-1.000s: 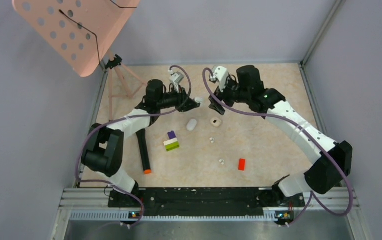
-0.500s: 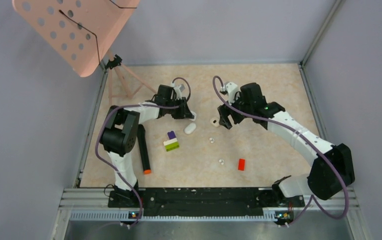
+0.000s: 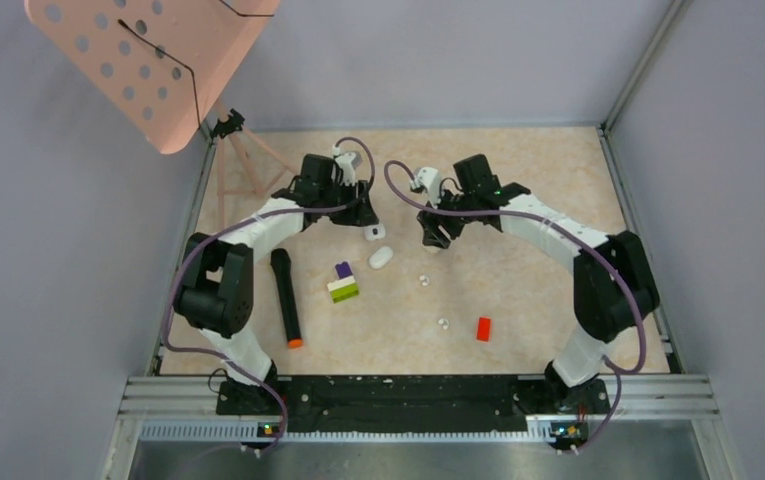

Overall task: Insert the wireless bluetooth earbuds into the charging case
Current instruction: Place the charging case at the center of the board, then pick up the charging case at the center of the board.

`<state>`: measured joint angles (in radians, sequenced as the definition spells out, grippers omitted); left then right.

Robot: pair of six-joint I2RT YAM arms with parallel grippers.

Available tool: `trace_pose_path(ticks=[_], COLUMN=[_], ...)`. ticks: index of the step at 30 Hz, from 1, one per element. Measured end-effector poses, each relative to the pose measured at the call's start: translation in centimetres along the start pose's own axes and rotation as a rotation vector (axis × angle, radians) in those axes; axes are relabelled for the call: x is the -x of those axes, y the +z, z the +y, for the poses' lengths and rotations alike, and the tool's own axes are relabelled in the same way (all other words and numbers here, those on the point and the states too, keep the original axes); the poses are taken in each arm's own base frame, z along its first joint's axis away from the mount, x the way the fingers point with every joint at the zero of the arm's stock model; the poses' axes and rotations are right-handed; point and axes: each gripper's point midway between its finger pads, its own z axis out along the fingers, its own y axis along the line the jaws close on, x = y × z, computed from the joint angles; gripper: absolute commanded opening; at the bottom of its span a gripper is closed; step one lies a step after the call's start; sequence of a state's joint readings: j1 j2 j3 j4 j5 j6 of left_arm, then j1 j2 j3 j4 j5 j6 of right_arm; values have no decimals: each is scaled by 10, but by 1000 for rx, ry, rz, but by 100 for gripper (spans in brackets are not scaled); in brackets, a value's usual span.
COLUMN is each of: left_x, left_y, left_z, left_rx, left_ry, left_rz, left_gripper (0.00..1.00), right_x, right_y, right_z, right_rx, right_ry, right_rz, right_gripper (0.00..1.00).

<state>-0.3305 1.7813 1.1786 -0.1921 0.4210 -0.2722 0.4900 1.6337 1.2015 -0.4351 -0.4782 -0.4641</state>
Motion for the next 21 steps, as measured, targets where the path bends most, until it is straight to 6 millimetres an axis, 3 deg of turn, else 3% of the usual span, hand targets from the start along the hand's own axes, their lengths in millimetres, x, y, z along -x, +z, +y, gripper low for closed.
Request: trace_pose_path(ticks=[6,8,11,16,21], left_x=[19,13,-14,-61,-65], left_y=[-44,-50,-47,-36,-25], left_z=[-19,-24,-21,-9,-9], left_rx=[-40,-78,-116,-142,-212], left_ry=[135,147,144,138,245], left_rz=[-64,-63,-30,54,85], left_gripper=[60,70,72,72,72], right_x=[7,10,15,8,25], right_y=[35,38,38,9,-41], right_z=[-9,-8,-9,-4,1], right_rx=[9,-4,-36,-72,-107], right_ry=[17,60,141,299,350], right_rz=[17,12,-11,-33,-93], right_gripper=[56,57,57,57,57])
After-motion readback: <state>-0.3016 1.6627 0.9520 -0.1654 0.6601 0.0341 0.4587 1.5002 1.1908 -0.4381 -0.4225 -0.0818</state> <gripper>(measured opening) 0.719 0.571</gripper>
